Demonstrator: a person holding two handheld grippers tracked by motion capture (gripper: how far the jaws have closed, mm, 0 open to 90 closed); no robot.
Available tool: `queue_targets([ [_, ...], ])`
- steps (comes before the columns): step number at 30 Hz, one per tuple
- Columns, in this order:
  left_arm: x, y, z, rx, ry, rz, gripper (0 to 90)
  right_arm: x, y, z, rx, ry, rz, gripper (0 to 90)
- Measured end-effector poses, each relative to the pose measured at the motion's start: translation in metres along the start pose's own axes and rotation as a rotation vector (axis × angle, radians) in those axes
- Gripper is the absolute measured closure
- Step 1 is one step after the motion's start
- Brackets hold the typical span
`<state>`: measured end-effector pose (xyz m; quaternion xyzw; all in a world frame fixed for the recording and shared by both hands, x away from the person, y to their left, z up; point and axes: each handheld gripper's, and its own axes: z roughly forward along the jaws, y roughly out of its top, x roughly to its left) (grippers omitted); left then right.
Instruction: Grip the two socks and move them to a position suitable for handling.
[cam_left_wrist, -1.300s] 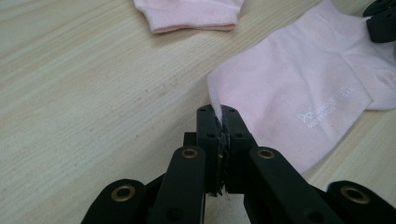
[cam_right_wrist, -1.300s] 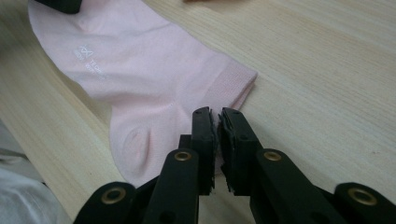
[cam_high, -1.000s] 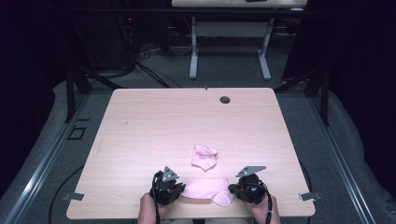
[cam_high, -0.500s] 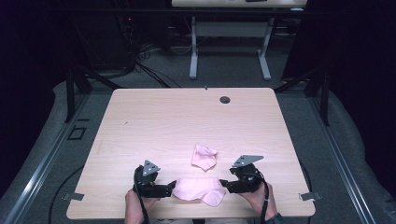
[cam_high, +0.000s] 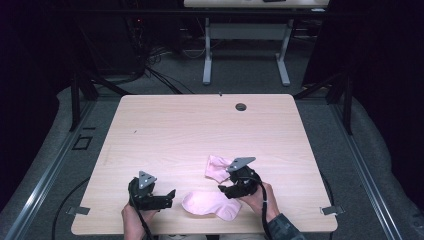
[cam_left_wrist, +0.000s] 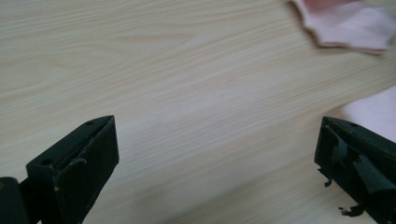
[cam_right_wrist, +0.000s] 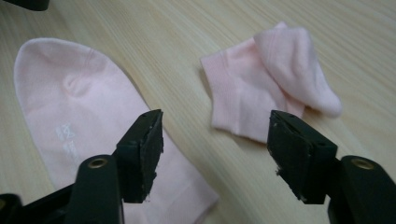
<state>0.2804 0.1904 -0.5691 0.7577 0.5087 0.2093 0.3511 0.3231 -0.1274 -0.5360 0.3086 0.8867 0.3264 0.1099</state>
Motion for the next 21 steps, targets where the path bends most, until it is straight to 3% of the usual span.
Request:
queue_targets([
  [2,0.005,-0.005,0.003,0.015,0.031,0.008,0.2,0.0,0.006,0.006,-0.005,-0.006,-0.008,40.8],
  [10,0.01,-0.015,0.012,0.023,0.057,-0.01,0.3,-0.005,0.024,0.04,0.057,0.006,-0.062,55.0],
  [21,0.006,-0.016,0.016,0.04,0.067,0.021,0.3,-0.009,0.023,0.056,0.086,-0.012,-0.066,69.5],
])
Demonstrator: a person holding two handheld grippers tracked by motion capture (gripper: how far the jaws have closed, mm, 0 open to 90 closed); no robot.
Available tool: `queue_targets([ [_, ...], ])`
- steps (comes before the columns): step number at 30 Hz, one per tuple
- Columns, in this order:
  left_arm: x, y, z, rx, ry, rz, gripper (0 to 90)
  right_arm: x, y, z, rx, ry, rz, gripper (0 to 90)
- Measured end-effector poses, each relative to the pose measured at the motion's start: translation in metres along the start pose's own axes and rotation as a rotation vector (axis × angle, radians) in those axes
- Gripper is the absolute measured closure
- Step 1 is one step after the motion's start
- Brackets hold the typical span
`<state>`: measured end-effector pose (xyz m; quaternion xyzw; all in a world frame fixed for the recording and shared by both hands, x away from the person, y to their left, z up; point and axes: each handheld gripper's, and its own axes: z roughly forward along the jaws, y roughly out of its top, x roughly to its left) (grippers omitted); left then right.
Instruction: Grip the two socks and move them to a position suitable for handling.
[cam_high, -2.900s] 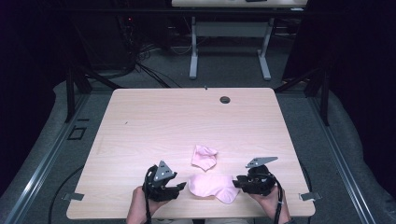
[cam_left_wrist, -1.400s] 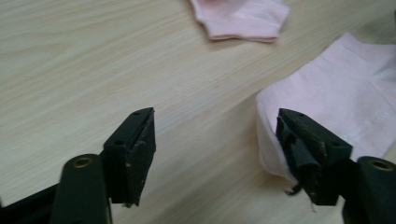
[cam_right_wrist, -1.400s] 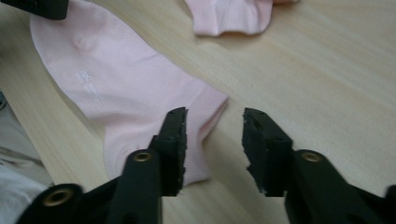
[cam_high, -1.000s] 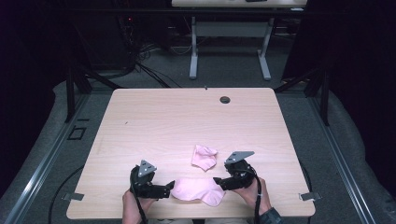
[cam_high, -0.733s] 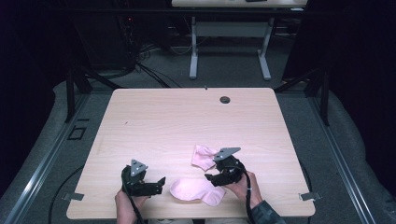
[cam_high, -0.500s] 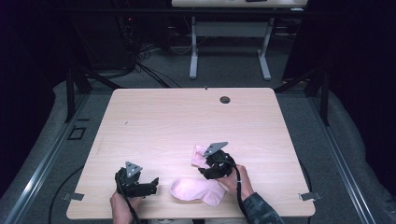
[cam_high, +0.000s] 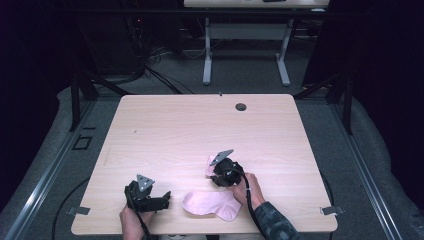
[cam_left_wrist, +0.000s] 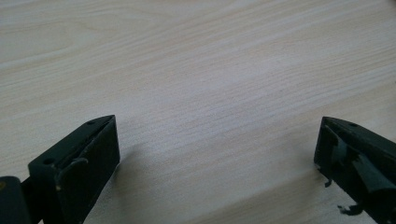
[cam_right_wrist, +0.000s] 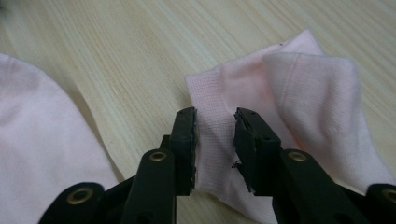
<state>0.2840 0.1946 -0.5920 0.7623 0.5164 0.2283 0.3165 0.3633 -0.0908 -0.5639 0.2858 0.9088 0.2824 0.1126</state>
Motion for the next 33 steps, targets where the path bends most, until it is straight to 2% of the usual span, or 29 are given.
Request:
queue_targets([
  [2,0.0,0.0,0.0,0.005,-0.004,-0.001,0.4,-0.001,-0.001,0.001,-0.003,0.003,0.002,71.6],
  [6,0.001,0.0,0.0,0.007,-0.01,-0.006,0.3,-0.002,-0.002,0.001,-0.008,-0.005,0.007,81.3],
  [11,0.001,0.0,0.001,0.009,-0.01,-0.001,0.3,-0.005,-0.005,0.0,-0.026,0.006,0.039,83.9],
  [15,0.002,0.001,0.001,0.003,-0.009,0.002,0.3,-0.01,-0.007,-0.012,-0.081,0.051,0.099,84.1],
  [17,0.002,0.002,0.0,-0.011,-0.011,-0.011,0.3,-0.014,-0.007,-0.024,-0.122,0.069,0.127,84.0],
  [19,0.0,0.006,-0.004,-0.027,-0.017,0.0,0.3,-0.018,-0.006,-0.034,-0.155,0.081,0.154,84.0],
  [21,-0.004,0.012,-0.008,-0.049,-0.022,0.002,0.3,-0.022,-0.003,-0.048,-0.199,0.098,0.183,84.0],
  [25,-0.017,0.03,-0.019,-0.105,-0.05,0.034,0.4,-0.029,0.003,-0.073,-0.269,0.142,0.239,84.0],
  [28,-0.033,0.044,-0.025,-0.136,-0.09,0.074,0.4,-0.031,0.008,-0.088,-0.324,0.168,0.284,84.0],
  [33,-0.062,0.061,-0.025,-0.167,-0.15,0.13,0.6,-0.03,0.015,-0.106,-0.374,0.204,0.32,84.0],
])
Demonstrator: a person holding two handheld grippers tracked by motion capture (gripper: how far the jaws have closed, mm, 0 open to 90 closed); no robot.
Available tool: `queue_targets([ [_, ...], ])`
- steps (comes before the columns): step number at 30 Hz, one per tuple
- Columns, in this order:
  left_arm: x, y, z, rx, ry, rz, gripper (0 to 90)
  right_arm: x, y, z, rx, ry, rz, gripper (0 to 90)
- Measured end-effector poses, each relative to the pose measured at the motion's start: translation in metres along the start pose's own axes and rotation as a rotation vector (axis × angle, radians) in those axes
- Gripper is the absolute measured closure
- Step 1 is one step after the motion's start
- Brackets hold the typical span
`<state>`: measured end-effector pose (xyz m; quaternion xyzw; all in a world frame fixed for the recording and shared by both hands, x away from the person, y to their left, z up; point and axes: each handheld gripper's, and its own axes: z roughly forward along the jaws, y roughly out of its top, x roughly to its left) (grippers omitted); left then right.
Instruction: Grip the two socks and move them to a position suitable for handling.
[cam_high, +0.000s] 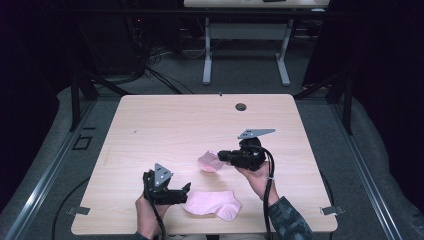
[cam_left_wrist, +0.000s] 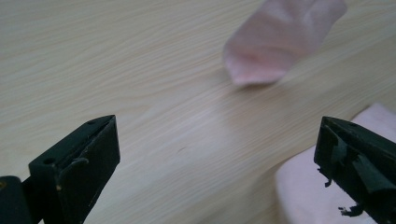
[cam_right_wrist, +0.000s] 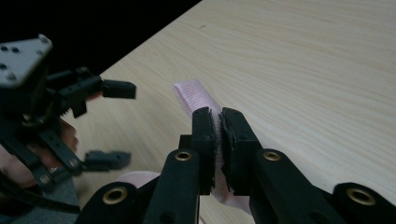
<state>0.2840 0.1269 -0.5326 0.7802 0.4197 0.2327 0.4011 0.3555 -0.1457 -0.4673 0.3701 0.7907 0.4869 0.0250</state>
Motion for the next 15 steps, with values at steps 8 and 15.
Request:
queue_targets([
  [8,-0.012,0.014,0.021,0.012,-0.078,0.008,9.0,0.02,0.012,-0.016,-0.049,0.012,-0.029,83.9],
  [15,0.006,0.022,0.038,0.04,-0.176,-0.054,24.2,0.029,0.011,-0.019,-0.05,0.01,-0.079,83.8],
])
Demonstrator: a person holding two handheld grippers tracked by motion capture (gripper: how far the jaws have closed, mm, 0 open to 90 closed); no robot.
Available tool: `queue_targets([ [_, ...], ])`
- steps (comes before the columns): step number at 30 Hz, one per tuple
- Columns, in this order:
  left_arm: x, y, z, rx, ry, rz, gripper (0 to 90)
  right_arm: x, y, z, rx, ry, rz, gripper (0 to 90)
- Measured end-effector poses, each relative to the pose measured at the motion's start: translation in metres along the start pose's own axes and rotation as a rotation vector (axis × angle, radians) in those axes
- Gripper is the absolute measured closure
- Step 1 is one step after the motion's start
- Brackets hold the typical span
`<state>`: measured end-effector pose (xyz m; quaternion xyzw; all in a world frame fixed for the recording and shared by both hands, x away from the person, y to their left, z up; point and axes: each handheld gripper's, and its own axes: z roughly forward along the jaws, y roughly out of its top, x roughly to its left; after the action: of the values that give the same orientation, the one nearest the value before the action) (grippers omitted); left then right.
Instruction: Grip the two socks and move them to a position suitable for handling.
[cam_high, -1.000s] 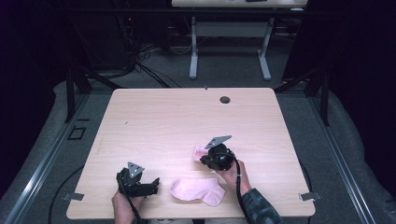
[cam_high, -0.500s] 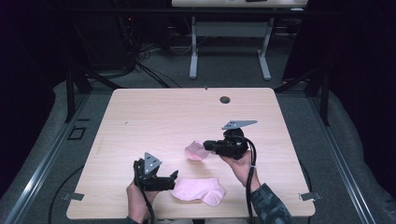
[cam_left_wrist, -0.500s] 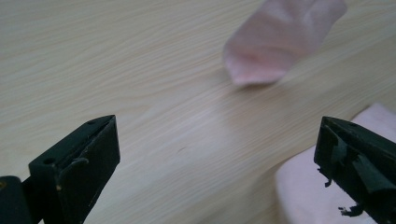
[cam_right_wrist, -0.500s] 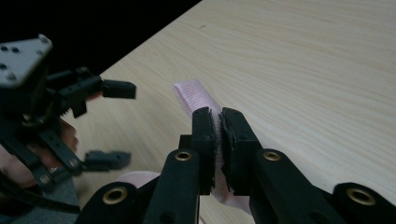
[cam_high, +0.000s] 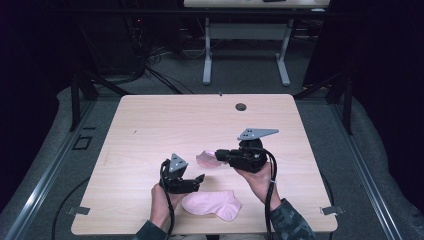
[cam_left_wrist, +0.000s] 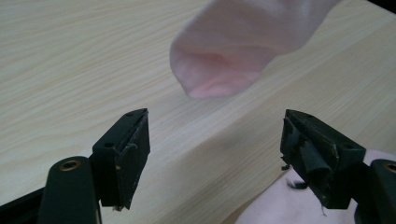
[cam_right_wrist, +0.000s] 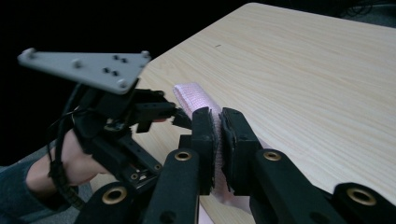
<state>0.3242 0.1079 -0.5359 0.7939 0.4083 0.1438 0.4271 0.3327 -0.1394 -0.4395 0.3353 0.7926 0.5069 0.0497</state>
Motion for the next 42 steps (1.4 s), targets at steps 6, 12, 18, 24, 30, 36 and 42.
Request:
queue_targets([
  [6,0.007,0.003,0.013,0.011,-0.093,-0.023,46.3,0.007,-0.001,-0.004,-0.015,0.019,-0.019,83.8],
  [12,0.003,0.005,0.015,0.038,-0.078,0.002,87.2,-0.007,-0.012,-0.008,-0.031,-0.003,0.042,83.8],
  [18,0.009,0.014,0.008,0.18,-0.122,-0.011,87.3,-0.036,-0.041,-0.004,-0.009,-0.073,0.175,83.8],
  [24,0.017,0.019,0.025,0.338,-0.124,-0.007,83.1,-0.06,-0.069,0.02,0.085,-0.174,0.263,83.4],
  [30,0.023,0.022,0.038,0.345,-0.051,-0.039,63.8,-0.079,-0.084,0.037,0.153,-0.244,0.307,71.0],
  [36,0.028,0.021,0.041,0.344,-0.044,-0.061,55.7,-0.084,-0.086,0.032,0.16,-0.269,0.288,61.8],
  [42,0.03,0.02,0.041,0.342,-0.018,-0.075,53.4,-0.086,-0.088,0.042,0.227,-0.316,0.218,59.4],
])
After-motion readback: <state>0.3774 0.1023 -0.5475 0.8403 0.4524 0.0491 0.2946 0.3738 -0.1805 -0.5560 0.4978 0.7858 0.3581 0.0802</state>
